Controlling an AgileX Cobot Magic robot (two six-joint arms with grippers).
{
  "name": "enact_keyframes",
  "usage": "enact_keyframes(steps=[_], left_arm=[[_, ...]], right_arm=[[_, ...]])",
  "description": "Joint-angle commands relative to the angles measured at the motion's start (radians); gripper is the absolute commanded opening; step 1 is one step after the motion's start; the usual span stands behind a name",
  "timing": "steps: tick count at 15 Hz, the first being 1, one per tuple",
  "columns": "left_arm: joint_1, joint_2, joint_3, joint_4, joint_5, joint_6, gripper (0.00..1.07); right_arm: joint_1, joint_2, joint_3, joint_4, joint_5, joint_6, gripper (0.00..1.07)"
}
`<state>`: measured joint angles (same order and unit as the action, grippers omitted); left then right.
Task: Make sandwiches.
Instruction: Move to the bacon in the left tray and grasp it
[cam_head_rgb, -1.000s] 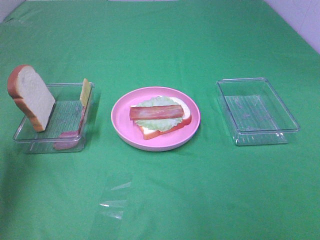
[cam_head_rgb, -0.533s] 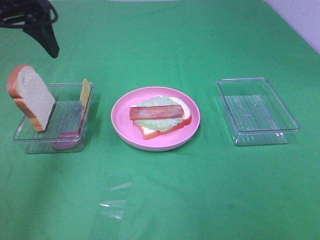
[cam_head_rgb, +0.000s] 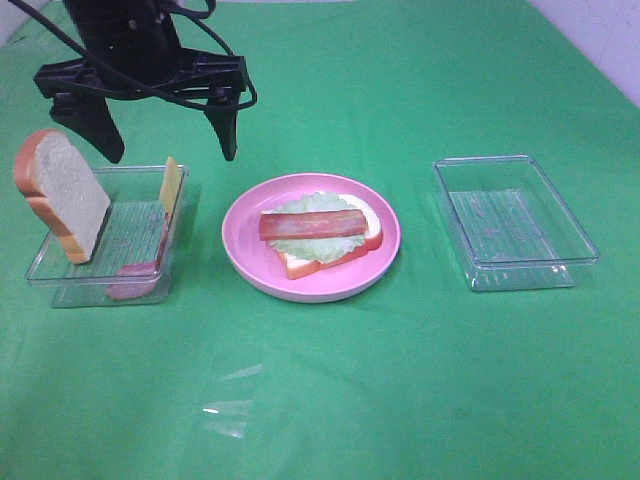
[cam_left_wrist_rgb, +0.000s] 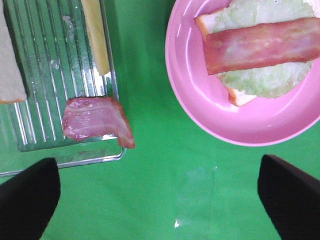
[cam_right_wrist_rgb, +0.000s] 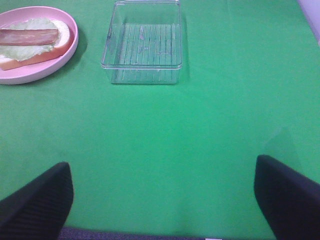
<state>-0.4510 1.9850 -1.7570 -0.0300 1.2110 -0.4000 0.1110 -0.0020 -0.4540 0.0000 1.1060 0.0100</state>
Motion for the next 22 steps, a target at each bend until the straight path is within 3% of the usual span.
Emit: enact_keyframes(steps=[1,8,22], left_arm=[[-0.006,0.03,-0.011,0.022,0.105,-0.032,1.0],[0.002,0.076,0.032,0.09,0.106,-0.143,1.0],[0.002,0.234,0.031,0.095,0.062,-0.14,0.99]], right_arm=[[-0.005,-0.028,0.004,0.0,-0.005,-0.01,0.96],[-0.005,-0.028,0.004,0.0,-0.005,-0.01,0.96],[-0.005,-0.028,0.004,0.0,-0.005,-0.01,0.96]])
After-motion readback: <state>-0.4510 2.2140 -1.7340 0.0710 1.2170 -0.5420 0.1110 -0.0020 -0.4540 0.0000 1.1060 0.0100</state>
